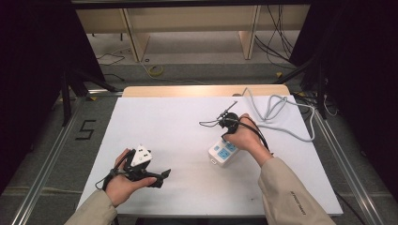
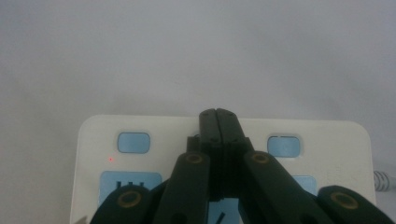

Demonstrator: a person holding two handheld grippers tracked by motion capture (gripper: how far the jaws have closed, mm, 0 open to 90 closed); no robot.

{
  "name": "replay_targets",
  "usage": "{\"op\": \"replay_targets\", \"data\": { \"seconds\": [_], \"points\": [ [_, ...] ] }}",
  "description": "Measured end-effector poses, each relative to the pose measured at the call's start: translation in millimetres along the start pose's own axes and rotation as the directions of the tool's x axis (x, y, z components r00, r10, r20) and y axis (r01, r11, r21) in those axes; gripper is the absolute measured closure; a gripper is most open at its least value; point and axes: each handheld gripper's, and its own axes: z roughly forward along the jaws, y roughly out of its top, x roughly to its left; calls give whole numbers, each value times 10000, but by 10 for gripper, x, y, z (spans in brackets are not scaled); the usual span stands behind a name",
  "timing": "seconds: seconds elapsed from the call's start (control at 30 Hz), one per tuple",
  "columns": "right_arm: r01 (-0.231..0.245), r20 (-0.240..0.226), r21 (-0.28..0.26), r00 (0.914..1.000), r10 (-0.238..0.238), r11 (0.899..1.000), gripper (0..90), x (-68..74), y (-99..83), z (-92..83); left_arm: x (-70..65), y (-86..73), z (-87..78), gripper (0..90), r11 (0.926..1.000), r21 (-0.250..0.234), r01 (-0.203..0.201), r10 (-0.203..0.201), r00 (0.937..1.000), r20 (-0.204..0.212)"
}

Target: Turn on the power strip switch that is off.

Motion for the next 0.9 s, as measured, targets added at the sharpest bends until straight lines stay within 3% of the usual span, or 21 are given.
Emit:
{"op": "replay_targets", "data": {
  "seconds": [0.9],
  "points": [
    [-116,127,216,9999,113,9997,900,20,21,15,-4,-7,2,14,10000,57,72,-73,9999,90]
  ]
}}
